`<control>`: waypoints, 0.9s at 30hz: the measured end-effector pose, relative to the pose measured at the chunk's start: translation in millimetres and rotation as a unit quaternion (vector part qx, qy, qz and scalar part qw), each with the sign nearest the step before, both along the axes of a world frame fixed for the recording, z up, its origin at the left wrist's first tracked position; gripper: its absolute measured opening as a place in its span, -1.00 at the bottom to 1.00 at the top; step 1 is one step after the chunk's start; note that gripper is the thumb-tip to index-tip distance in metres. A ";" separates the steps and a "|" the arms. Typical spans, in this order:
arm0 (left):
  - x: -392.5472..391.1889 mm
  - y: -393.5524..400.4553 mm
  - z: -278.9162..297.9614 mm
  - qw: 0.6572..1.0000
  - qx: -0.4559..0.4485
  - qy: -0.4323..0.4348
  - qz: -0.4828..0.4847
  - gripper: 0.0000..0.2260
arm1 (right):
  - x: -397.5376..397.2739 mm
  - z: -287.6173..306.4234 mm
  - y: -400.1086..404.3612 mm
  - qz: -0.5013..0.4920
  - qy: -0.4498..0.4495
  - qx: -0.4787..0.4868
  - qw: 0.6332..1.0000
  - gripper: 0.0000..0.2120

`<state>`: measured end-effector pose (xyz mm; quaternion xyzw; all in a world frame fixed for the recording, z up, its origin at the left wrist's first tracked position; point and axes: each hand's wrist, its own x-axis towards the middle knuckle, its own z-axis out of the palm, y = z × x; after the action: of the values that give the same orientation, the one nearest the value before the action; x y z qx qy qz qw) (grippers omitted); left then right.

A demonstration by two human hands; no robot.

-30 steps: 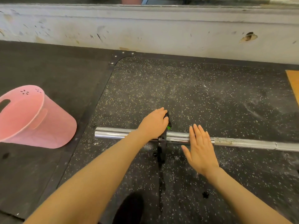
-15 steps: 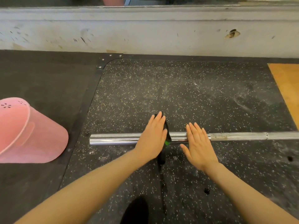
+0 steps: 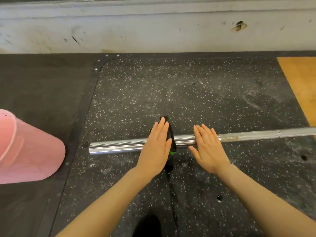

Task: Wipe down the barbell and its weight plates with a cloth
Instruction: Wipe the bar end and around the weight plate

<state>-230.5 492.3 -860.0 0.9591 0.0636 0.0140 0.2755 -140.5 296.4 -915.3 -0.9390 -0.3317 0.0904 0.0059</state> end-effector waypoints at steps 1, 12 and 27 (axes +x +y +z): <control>4.1 0.1 -0.2 1.000 -0.012 0.001 0.007 -0.52 | 1.9 0.5 1.4 -0.001 0.002 0.001 1.000 -0.27; 112.3 46.6 11.4 0.991 -0.078 0.092 0.060 -0.62 | 47.4 6.9 21.0 -0.066 0.000 0.020 0.998 -0.29; 41.9 14.8 -8.7 0.999 0.015 -0.045 -0.009 -0.49 | 34.9 -6.3 14.1 -0.091 0.015 0.011 0.996 -0.20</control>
<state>-188.6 507.1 -868.7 0.9621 0.0421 0.0551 0.2636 -105.5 310.5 -921.5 -0.9638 -0.2453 0.1003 0.0295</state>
